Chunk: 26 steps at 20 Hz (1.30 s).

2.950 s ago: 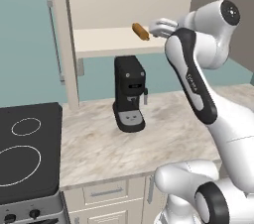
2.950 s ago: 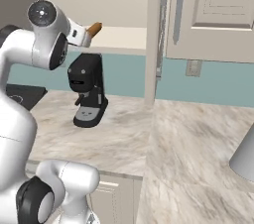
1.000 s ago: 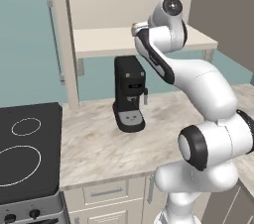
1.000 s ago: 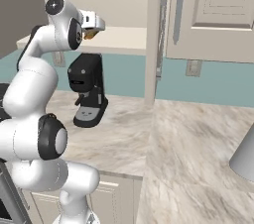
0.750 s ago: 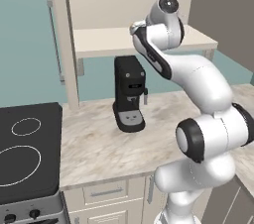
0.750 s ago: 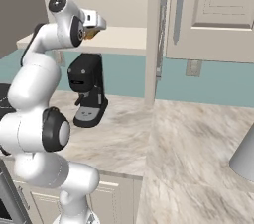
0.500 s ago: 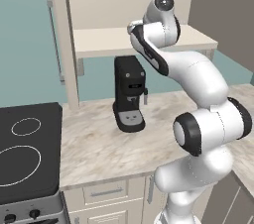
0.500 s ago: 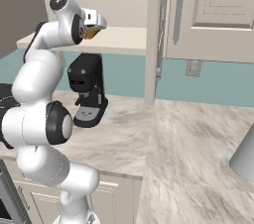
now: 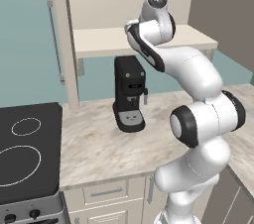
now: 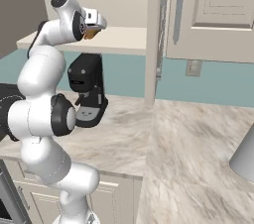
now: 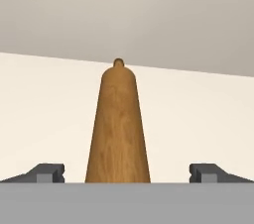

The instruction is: Open the cabinet, retrieve the rolling pin, and place it next to the meat on the cutting board to prepare for tenderizing.

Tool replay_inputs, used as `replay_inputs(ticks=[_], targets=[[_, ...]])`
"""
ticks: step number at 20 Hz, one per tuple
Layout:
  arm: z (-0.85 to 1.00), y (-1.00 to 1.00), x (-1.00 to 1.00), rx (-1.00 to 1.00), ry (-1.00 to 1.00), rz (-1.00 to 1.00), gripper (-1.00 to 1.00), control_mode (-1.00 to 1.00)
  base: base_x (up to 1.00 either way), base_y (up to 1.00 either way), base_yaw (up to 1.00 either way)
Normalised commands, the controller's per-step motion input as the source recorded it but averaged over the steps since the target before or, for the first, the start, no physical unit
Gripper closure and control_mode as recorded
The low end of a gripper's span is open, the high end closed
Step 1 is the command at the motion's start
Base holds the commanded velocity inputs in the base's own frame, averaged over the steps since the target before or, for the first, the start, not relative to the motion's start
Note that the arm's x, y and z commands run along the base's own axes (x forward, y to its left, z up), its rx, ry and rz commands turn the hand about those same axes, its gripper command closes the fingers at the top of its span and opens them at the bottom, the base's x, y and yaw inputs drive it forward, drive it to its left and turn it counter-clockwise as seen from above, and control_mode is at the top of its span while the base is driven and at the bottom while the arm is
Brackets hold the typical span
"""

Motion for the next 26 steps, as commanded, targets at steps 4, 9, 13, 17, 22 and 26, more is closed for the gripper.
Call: replay_inputs(ticks=[4, 9, 13, 17, 22, 26], targets=[[-0.19, 0.00, 0.07, 0.00, 0.00, -0.04, -1.00, -1.00, 0.00, 0.00, 0.00], [-0.21, 0.00, 0.07, 0.00, 0.00, -0.03, -1.00, -1.00, 0.00, 0.00, 0.00], [-0.27, 0.00, 0.06, 0.00, 0.00, -0.03, 1.00, -1.00, 0.00, 0.00, 0.00], [-0.25, 0.01, 0.07, 0.00, 0.01, -0.02, 1.00, -1.00, 0.00, 0.00, 0.00], [-0.19, 0.00, 0.00, 0.00, 0.00, 0.00, 1.00, -1.00, 0.00, 0.00, 0.00], [-0.19, 0.00, -0.05, 0.00, -0.03, 0.00, 1.00, -1.00, 0.00, 0.00, 0.00]])
